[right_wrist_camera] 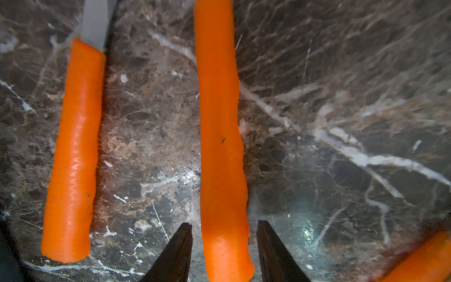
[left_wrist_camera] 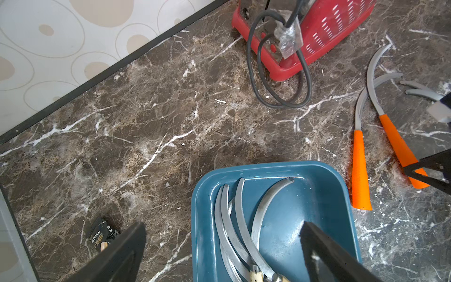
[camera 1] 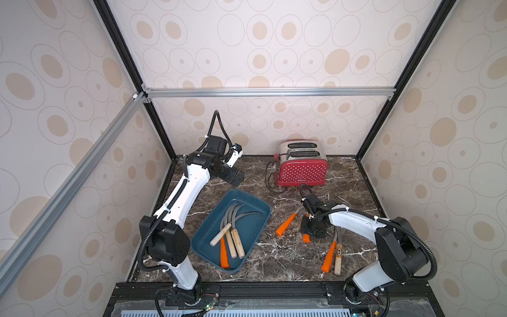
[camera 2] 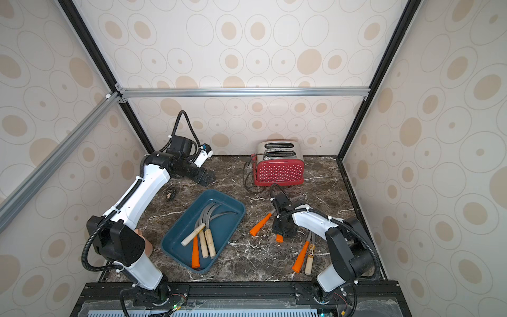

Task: Put small sickles into storage boxes
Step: Pick up the sickle at the center of the board.

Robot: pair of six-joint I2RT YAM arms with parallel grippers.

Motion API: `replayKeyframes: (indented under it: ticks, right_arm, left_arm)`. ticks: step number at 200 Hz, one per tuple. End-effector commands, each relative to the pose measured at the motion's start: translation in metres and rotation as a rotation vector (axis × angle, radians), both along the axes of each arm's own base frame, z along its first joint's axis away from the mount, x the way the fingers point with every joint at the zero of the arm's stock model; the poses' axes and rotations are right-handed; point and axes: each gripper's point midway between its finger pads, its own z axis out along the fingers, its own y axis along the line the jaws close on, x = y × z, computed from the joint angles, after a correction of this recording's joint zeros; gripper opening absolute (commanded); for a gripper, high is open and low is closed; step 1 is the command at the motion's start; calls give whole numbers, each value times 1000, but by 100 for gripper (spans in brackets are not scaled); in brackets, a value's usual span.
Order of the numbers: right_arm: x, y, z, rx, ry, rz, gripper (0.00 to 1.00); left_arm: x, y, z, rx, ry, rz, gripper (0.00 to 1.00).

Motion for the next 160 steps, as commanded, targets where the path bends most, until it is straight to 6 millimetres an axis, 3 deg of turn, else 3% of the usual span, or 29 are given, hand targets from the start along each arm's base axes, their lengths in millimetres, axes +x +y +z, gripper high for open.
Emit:
replayKeyframes:
  ticks: [1, 160]
  right_arm:
    - [-4, -2, -4, -41, 24, 1, 47]
    - [-9, 1, -23, -72, 63, 8, 43]
  left_arm:
    - [-3, 0, 10, 5, -33, -24, 99]
    - [-4, -3, 16, -8, -38, -37, 99]
